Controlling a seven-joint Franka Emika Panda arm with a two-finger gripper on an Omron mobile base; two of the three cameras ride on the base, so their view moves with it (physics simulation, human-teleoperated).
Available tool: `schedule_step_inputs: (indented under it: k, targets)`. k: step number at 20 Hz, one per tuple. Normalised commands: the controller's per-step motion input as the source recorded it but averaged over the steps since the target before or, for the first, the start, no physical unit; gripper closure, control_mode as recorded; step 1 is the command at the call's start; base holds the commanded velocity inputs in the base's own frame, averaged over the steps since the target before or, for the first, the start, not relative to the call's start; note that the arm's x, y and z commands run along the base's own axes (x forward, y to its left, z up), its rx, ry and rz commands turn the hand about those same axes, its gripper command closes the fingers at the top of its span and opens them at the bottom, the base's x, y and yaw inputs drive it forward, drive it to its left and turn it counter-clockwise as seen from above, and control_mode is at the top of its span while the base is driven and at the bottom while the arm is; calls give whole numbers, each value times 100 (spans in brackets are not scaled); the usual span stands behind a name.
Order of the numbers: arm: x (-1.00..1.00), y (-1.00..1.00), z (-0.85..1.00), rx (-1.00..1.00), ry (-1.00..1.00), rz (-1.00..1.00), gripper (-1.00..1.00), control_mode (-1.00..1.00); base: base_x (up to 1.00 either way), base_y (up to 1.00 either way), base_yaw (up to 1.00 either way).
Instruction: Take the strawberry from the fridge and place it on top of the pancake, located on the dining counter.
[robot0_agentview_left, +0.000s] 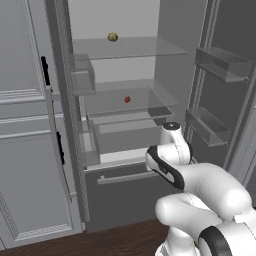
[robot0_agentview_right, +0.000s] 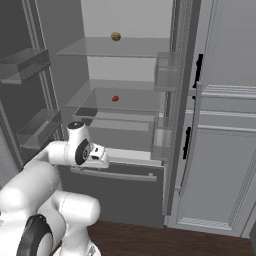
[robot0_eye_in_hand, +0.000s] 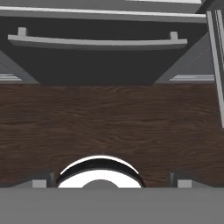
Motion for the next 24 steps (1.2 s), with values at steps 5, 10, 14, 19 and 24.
schedule_step_inputs:
  k: [5,10,14,19,24]
  targets:
    - [4,0,0,0,0,0,-100,-100,0,0,0]
    - [0,0,0,0,0,0,-100,100,47,0,6]
    - [0,0,0,0,0,0,-100,100,72,0,3]
    - [0,0,0,0,0,0,-100,100,71,0,5]
    - [0,0,0,0,0,0,-100,100,60,0,1]
